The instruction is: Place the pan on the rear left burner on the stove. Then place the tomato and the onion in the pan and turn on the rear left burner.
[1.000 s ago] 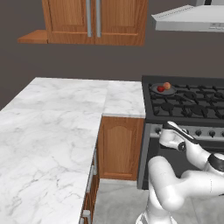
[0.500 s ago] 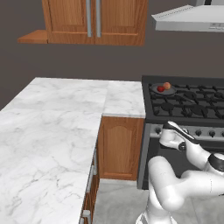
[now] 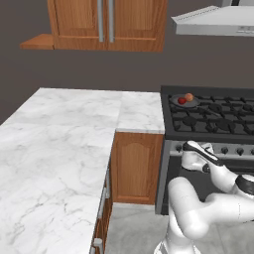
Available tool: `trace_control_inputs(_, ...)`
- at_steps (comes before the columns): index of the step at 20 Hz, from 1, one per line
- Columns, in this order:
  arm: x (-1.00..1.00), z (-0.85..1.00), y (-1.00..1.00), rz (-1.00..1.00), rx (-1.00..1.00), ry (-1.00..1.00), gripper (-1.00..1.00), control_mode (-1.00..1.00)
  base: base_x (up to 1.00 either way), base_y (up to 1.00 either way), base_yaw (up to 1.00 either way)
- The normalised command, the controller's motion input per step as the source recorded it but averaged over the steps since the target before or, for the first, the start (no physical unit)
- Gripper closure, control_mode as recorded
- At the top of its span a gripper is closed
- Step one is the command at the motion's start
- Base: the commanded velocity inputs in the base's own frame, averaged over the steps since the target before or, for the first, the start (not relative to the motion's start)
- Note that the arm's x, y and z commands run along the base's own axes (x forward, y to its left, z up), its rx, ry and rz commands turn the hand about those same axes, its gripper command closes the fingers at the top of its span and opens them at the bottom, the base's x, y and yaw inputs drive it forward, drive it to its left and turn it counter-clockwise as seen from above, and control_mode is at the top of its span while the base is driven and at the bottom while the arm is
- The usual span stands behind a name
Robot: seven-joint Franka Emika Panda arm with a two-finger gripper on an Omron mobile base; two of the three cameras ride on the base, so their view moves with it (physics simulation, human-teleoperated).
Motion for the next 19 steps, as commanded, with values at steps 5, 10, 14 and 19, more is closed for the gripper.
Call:
trace_control_inputs(5, 0.0, -0.48, 0.0, 0.2, -0.34, -0.15, 1.0, -1.0, 0.0, 0.0, 0.0)
trace_control_inputs(10, 0.0, -0.49, 0.06, 0.15, -0.35, -0.16, 1.0, -1.0, 0.0, 0.0, 0.0)
trace_control_inputs(14, 0.0, -0.46, 0.11, 0.14, -0.36, -0.17, 1.0, -1.0, 0.0, 0.0, 0.0)
trace_control_inputs(19, 0.0, -0.43, 0.07, 0.15, -0.35, -0.17, 1.0, -1.0, 0.0, 0.0, 0.0)
